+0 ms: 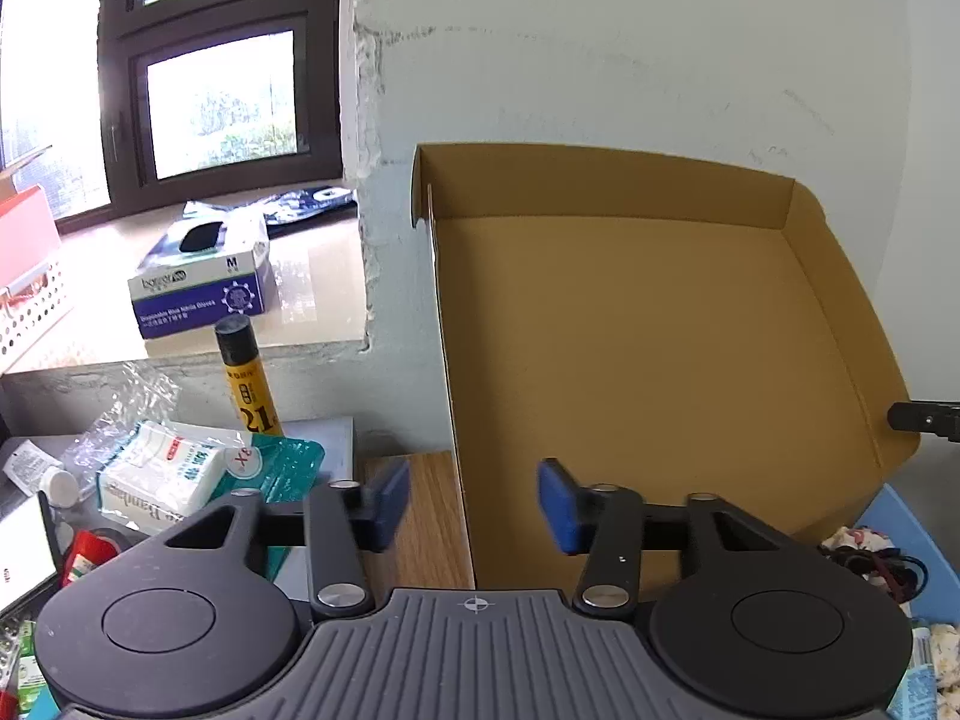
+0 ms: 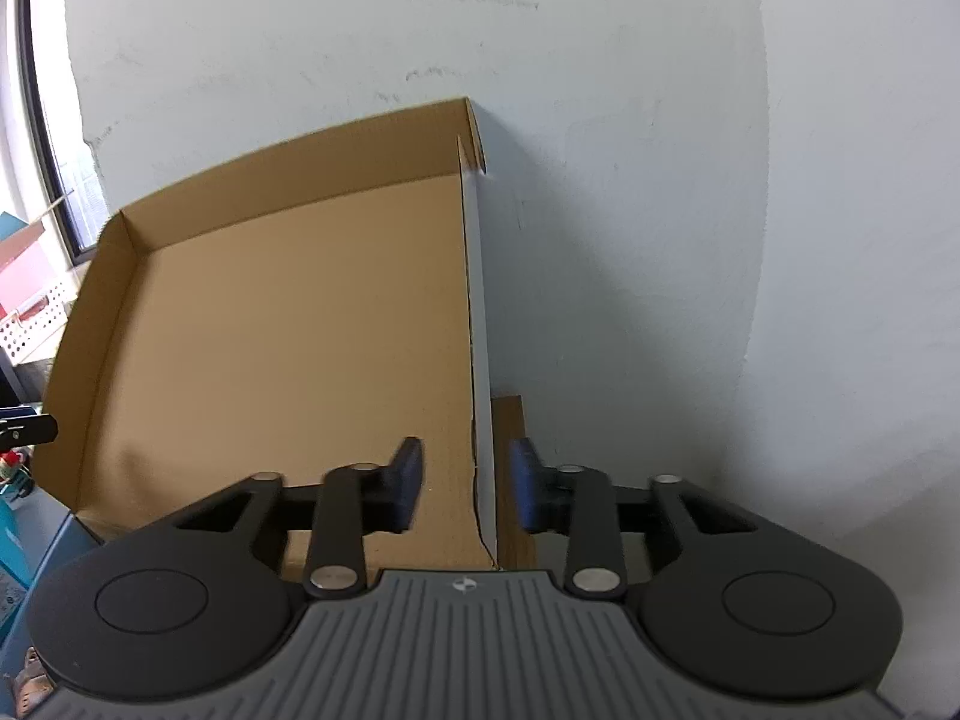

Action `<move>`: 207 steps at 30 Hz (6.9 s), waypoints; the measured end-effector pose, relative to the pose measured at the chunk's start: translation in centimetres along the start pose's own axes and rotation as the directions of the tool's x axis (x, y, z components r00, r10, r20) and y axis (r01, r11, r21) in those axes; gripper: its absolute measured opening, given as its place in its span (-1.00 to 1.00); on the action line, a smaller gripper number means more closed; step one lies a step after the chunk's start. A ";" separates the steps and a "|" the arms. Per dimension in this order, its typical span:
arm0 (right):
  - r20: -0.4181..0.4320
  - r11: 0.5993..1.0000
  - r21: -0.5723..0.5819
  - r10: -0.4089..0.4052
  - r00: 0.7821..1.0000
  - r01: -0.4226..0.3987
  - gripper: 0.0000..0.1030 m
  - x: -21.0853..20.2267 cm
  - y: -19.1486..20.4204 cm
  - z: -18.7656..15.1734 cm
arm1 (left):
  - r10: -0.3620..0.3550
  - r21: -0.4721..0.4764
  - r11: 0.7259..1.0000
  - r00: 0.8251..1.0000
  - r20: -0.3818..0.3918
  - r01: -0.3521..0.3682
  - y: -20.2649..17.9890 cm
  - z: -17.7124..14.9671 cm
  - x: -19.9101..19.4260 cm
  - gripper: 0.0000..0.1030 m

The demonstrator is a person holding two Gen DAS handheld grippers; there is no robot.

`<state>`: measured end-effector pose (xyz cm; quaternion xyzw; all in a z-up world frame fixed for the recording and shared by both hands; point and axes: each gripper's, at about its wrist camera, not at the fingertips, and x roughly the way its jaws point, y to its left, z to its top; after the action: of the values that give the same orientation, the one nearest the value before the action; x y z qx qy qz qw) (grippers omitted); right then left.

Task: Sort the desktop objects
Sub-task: 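Grasp the raised cardboard lid edge with the right gripper while the left gripper grasps it too, then fold the lid down over the box with both grippers, then press the closed blue lid edge with the right gripper while the left gripper hovers open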

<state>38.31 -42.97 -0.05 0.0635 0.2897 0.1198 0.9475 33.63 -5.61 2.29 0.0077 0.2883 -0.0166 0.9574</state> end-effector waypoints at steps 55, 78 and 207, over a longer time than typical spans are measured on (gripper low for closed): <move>0.218 0.989 -0.128 -0.048 0.975 0.077 -0.46 -12.6 3.7 -4.0 | 0.027 0.165 0.986 1.000 -0.004 -0.026 -3.3 -5.5 -5.7 -0.77; 0.204 0.984 -0.144 -0.078 0.976 0.108 -0.89 -16.6 6.0 -5.5 | -0.047 0.130 0.991 0.997 0.063 0.039 -3.1 -7.3 -13.3 -0.77; 0.222 0.995 0.000 -0.095 0.970 0.097 -0.95 -19.1 3.1 -26.2 | -0.228 0.216 0.945 0.969 -0.096 0.244 -18.6 -13.3 -13.0 -0.61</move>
<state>7.54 -43.66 -10.85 0.0574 0.1841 0.0675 0.9789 14.74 -23.53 -1.73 0.0826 0.3165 -0.1638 0.9307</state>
